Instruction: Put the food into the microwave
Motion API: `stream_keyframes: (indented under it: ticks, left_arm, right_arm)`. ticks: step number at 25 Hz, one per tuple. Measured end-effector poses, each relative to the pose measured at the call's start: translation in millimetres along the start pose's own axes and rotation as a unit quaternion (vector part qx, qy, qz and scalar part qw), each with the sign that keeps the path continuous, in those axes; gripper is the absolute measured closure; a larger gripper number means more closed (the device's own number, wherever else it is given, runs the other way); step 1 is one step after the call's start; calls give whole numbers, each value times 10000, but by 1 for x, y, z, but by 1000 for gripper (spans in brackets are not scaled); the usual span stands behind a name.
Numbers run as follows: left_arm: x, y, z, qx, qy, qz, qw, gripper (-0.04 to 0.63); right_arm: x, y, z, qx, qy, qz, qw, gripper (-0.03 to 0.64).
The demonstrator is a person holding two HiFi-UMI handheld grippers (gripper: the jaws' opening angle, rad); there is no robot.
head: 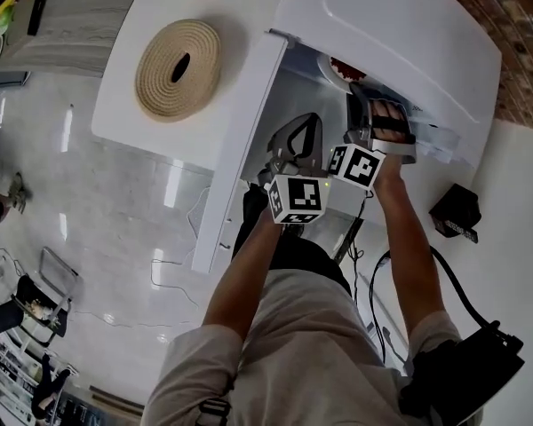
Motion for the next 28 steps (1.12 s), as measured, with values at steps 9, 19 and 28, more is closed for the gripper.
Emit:
stream_keyframes:
  ticks: [9,19,28]
  left_arm:
    - [11,-4,5,-40,-212,-125,9997,589]
    - [12,-7,12,3,-317,-151,9994,589]
    - [10,-7,11,5,-311,-3,9995,590]
  right_arm:
    - [-6,4,19,20,63,66,10000,598]
    - [-8,5,41,31,-10,6,10000,598]
    - [-2,3,65,28,-164,-130,9998,598]
Point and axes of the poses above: the fingertips, and each gripper's own axes: z forward along the fingers, x to its left, y out of its top, the point moved 9 cm from there along -z, backward along the fingers, and after that the axes turned 14 degrees about x, right-handed, at the moved point
